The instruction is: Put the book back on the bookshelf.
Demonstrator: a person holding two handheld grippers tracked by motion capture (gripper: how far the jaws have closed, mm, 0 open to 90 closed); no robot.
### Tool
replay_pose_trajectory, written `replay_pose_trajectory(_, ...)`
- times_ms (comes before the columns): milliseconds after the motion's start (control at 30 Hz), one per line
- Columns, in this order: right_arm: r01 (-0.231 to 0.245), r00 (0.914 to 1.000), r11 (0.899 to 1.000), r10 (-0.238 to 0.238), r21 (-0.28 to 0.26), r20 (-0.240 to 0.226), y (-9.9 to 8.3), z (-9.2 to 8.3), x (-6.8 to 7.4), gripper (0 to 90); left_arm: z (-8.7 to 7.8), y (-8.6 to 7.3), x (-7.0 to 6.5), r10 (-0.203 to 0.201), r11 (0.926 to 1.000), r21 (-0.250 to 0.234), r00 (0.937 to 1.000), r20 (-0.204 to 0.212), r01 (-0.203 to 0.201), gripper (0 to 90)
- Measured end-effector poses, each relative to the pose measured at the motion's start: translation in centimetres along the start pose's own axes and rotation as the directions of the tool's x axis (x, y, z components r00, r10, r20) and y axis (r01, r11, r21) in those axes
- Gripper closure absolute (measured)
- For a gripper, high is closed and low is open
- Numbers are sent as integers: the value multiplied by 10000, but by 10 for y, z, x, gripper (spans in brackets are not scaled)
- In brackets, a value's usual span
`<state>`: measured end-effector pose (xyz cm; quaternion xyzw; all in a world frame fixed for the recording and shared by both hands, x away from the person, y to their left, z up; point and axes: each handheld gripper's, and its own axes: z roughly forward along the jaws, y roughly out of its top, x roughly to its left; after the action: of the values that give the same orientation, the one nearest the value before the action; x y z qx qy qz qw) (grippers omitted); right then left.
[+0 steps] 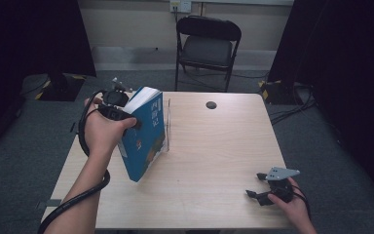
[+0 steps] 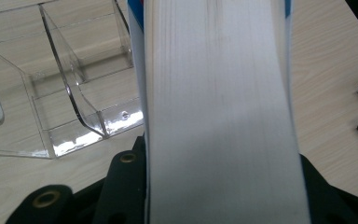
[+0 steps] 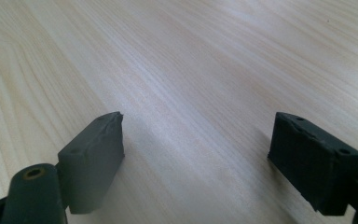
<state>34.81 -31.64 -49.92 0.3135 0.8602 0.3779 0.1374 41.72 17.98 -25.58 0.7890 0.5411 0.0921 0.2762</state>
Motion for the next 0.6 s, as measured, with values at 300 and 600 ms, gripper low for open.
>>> replay_pose_trajectory(300,14,10000,10000,-14,-2,-1,0,0,0,168,4,3,-1,-139,9999,-102,9999,-59,139,619)
replay_pose_trajectory(600,16,10000,10000,-16,-3,-3,0,0,0,168,6,8,-3,-246,9994,-247,9993,-278,239,619)
